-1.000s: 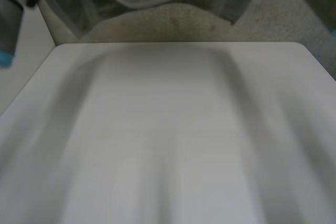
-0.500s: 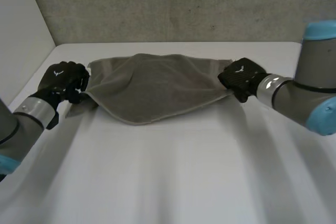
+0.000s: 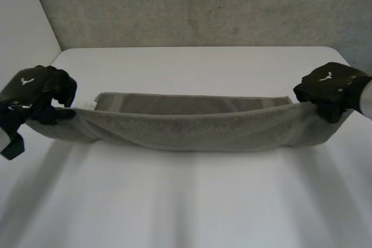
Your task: Fold the towel.
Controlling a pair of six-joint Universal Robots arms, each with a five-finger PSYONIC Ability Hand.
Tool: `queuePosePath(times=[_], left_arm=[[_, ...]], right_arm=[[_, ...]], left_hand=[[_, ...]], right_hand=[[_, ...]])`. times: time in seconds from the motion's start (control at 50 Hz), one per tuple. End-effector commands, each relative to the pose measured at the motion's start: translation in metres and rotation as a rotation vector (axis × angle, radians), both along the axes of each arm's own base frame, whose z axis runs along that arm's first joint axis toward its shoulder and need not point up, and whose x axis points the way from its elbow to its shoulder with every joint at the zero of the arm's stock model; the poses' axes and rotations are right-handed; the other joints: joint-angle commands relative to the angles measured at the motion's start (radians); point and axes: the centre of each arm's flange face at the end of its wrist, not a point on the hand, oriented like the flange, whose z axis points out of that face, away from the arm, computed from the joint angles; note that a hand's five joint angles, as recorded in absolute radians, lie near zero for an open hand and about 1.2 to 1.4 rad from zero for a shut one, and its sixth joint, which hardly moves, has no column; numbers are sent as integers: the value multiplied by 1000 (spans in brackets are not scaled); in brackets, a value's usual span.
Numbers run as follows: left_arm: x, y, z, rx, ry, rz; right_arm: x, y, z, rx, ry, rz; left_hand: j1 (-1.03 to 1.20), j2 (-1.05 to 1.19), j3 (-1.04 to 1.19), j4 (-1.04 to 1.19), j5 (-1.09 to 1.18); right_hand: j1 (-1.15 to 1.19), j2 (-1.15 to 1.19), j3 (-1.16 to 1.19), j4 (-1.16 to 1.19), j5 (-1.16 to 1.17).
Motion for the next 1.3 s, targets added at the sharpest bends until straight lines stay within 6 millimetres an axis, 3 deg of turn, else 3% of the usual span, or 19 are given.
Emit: queuePosePath(times=[0.02, 0.04, 0.06, 0.1, 0.16, 0.2, 0.26, 0.42, 0.64, 1.0, 1.02, 1.04, 1.06, 1.1, 1.16, 1.18, 1.26, 1.28, 1.3], left_arm=[[-23, -46, -33, 48, -11, -70], [-30, -59, -41, 57, -19, -71], [-30, -59, -41, 57, -19, -71], [-39, -85, -52, 56, -41, -50], [-45, -96, -58, 61, -52, -44], [-55, -119, -66, 53, -72, -27], [-63, -139, -74, 56, -90, -9], [-74, -167, -90, 76, -104, 20], [-89, -176, -93, 40, -99, 2], [-87, -182, -94, 29, -103, 63], [-87, -182, -94, 29, -103, 63], [-89, -180, -94, 36, -103, 60], [-94, -175, -93, 44, -105, 49], [-100, -170, -91, 55, -105, 37], [-102, -159, -83, 87, -106, 25], [-102, -154, -76, 96, -107, 19], [-99, -140, -59, 102, -107, 17], [-96, -131, -52, 105, -107, 15], [-93, -122, -43, 101, -105, 16]], right_arm=[[33, -42, -33, 10, -35, 35], [33, -42, -33, 10, -35, 35], [38, -52, -40, 9, -39, 31], [41, -63, -48, 10, -40, 17], [46, -83, -60, -2, -40, -19], [50, -91, -66, -10, -40, -30], [58, -105, -81, -24, -40, -53], [63, -133, -99, -75, -60, -97], [67, -152, -108, -139, -92, -116], [68, -165, -108, -232, -106, -151], [68, -166, -109, -235, -106, -162], [72, -163, -106, -237, -109, -160], [72, -163, -106, -237, -109, -160], [83, -154, -101, -226, -127, -143], [85, -150, -93, -215, -146, -149], [86, -144, -82, -197, -178, -152], [84, -119, -72, -5, -267, -159], [81, -106, -51, 18, -305, -148], [81, -106, -50, 18, -306, -148]], left_hand=[[-125, -115, -145, -117, 124], [-125, -115, -145, -117, 124], [-125, -115, -145, -117, 124], [-125, -115, -145, -117, 124], [-125, -115, -145, -117, 124], [-125, -115, -145, -117, 124], [-125, -115, -145, -117, 124], [-125, -115, -145, -117, 124], [-125, -115, -145, -117, 124], [-125, -115, -145, -117, 124], [-125, -115, -145, -117, 124], [-633, -623, -653, -625, -385], [-1336, -1326, -1356, -1328, -1087], [-1308, -1298, -1328, -1300, -1059], [-1343, -1333, -1363, -1335, -1094], [-1343, -1333, -1363, -1335, -1094], [-1343, -1333, -1363, -1335, -1094], [-1343, -1333, -1363, -1335, -1094], [-1343, -1333, -1363, -1335, -1094]], right_hand=[[61, 73, 61, 57, 59], [61, 73, 61, 57, 59], [61, 73, 61, 57, 59], [61, 73, 61, 57, 59], [61, 73, 61, 57, 59], [61, 73, 61, 57, 59], [61, 73, 61, 57, 59], [61, 73, 61, 57, 59], [61, 73, 61, 57, 59], [61, 73, 61, 57, 59], [-680, -667, -679, -683, -681], [-1161, -1149, -1161, -1165, -1162], [-1161, -1149, -1161, -1165, -1162], [-1161, -1149, -1161, -1165, -1162], [-1161, -1149, -1161, -1165, -1162], [-1161, -1149, -1161, -1165, -1162], [-1161, -1149, -1161, -1165, -1162], [-1161, -1149, -1161, -1165, -1162], [-1161, -1149, -1161, -1165, -1162]])
